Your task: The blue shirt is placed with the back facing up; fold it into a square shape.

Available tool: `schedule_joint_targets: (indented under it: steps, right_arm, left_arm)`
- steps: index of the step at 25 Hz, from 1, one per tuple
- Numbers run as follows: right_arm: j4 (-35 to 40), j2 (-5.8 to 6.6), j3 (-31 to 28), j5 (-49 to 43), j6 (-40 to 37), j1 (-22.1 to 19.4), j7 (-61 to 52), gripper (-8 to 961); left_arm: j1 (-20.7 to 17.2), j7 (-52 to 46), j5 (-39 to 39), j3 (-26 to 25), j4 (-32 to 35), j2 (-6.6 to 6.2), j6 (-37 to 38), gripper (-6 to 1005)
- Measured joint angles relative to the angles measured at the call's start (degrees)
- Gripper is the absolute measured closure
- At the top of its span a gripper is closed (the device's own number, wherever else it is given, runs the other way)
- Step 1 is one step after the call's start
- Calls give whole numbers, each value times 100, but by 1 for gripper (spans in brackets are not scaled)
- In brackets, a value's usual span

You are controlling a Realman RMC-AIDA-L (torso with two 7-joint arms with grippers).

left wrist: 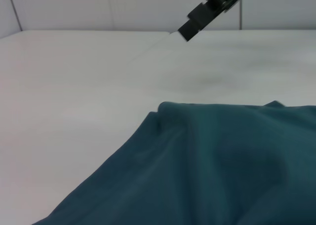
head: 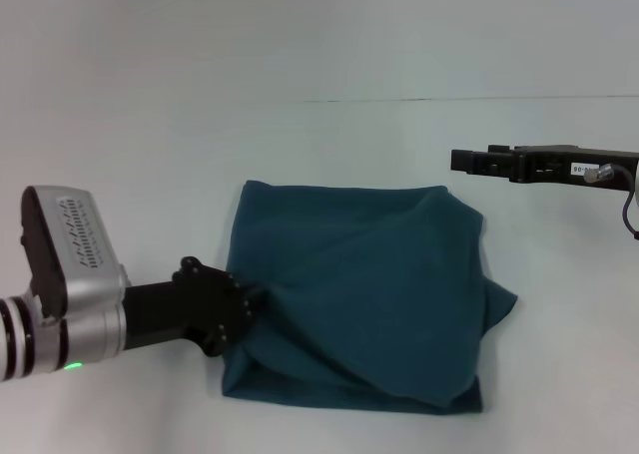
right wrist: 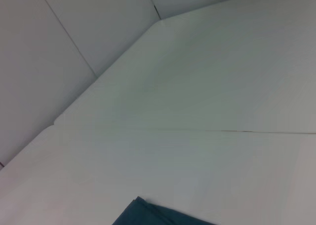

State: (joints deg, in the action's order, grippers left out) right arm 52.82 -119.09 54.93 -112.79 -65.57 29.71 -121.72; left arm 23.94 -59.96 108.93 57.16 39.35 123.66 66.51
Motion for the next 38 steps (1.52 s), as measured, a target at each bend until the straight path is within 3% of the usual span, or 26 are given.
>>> schedule_joint_targets:
  steps: [16,25,33,38]
  right_arm:
    - [0,-8,-149,21,-1,30,-10,185]
    - [0,-4,-149,21,-5,97,-10,197]
    - [0,-30,-141,20,-10,61,6,208]
    - [-75,-36,-148,20,-9,1,34,214]
  left_arm:
    - [-102,-45,534,-611,272,-36,243,948]
    - [-334,-331,911,-713,738,21,786,948]
    - [-346,-360,907,-709,729,30,864,947]
    - [-354,-387,919,-702,795,40,1038,888]
